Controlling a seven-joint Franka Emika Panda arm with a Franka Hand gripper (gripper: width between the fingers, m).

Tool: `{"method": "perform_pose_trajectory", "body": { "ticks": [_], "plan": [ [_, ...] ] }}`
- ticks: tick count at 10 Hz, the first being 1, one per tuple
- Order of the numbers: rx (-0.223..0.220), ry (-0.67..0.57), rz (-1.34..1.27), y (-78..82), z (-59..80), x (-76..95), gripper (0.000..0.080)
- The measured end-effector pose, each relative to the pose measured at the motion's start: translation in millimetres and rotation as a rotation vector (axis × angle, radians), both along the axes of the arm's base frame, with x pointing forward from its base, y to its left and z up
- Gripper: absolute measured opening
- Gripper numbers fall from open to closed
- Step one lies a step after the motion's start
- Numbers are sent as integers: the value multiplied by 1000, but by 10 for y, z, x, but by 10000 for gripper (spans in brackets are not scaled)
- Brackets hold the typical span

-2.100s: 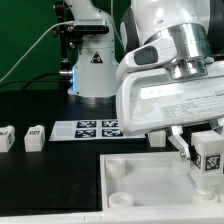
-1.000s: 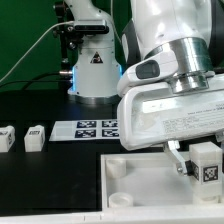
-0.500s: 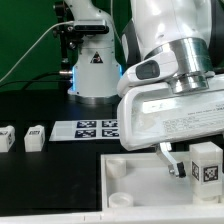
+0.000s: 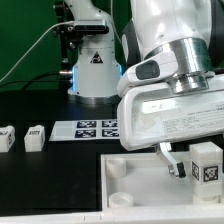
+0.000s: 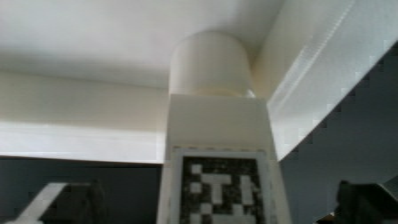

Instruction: Assemble one leg

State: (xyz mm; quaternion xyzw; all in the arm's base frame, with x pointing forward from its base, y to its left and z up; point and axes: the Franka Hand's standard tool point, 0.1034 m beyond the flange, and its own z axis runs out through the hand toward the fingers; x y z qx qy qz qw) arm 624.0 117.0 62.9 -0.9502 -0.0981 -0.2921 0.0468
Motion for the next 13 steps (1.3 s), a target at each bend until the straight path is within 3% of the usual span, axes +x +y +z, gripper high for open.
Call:
{"method": "perform_pose_trajectory", "body": {
  "ticks": [1,4,7,11,13],
  "plan": [
    [-1,11,2,0,7,-5,649],
    [-6,114,9,1,213,-8,649],
    [-9,326,34,77,190,-25,649],
    [-22,716,81,182,184,-122,649],
    [-16,708,78,166,177,-17,649]
  ]
}}
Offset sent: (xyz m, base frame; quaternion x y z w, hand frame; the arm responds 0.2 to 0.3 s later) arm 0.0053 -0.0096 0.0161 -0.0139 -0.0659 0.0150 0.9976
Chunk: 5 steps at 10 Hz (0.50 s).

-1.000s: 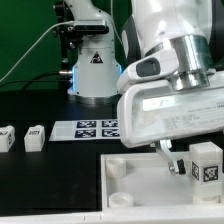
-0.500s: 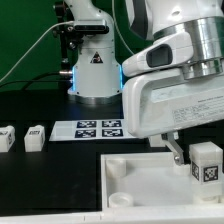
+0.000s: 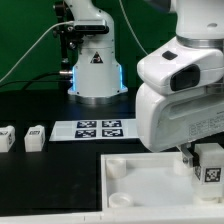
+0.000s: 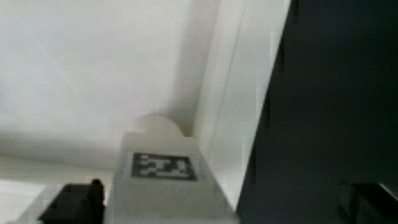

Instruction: Assemble one leg

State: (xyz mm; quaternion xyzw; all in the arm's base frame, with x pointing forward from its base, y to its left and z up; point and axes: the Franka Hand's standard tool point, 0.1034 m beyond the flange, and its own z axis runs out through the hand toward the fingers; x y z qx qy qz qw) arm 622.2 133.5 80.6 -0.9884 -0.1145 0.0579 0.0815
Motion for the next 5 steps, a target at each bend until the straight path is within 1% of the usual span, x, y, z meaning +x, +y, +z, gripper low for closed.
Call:
{"method": "perform_pose_trajectory", "body": {
  "ticks": [3,5],
  "plan": [
    [-3,-7,-3,-78,-10,29,649],
    [-4,-26,-1,-130,1,90,649]
  ]
}}
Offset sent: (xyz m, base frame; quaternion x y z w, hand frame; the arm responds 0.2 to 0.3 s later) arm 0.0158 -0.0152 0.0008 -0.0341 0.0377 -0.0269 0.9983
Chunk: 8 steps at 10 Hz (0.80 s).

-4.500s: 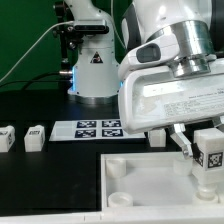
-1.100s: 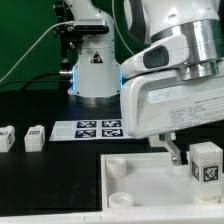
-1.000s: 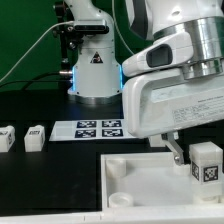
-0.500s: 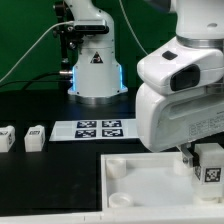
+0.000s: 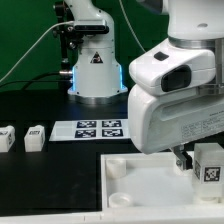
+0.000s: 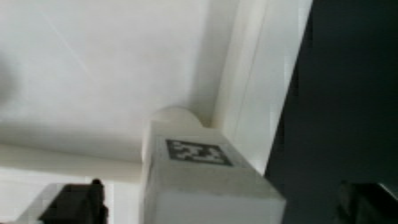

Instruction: Assemble one leg

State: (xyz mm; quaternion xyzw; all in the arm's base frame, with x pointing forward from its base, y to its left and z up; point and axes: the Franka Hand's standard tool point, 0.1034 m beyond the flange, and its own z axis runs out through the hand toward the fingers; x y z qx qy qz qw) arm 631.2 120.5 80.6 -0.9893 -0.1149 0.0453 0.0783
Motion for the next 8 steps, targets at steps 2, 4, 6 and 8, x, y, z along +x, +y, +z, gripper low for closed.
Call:
{"method": "perform_pose_trajectory", "body": {
  "ticks": [2,4,6,8],
  "plan": [
    [-1,0,-9,-32,-24,23,649],
    [-1,0,-8,-31,-26,22,516],
    [-4,0,-8,-49,-28,24,299],
    [-6,-1,-10,-70,-30,27,299]
  ]
}}
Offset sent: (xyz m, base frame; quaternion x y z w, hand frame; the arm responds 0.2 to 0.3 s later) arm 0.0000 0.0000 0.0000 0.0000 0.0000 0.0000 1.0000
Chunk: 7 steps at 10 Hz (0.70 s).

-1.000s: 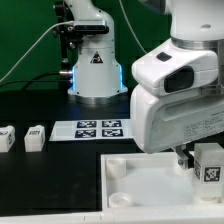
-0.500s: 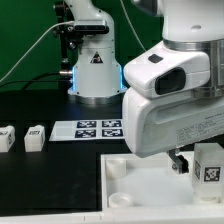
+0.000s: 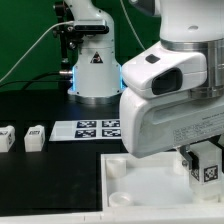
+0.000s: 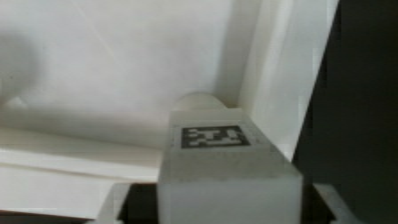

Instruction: Assemble one leg

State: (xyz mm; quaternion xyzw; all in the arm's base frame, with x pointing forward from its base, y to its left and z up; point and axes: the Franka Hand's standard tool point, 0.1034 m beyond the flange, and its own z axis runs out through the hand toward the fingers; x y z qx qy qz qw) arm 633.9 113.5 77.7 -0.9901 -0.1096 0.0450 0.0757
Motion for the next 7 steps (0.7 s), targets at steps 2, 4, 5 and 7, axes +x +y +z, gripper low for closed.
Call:
{"method": "perform_pose_trajectory", "body": {
  "ticks": [2,4,5,7],
  "plan": [
    [-5,9,-60,-2,0,0,298],
    [-9,6,-302,2,-26,45,298],
    [0,28,-505,-16,-33,48,297],
    [21,91,-847,-32,-41,20,298]
  ]
}}
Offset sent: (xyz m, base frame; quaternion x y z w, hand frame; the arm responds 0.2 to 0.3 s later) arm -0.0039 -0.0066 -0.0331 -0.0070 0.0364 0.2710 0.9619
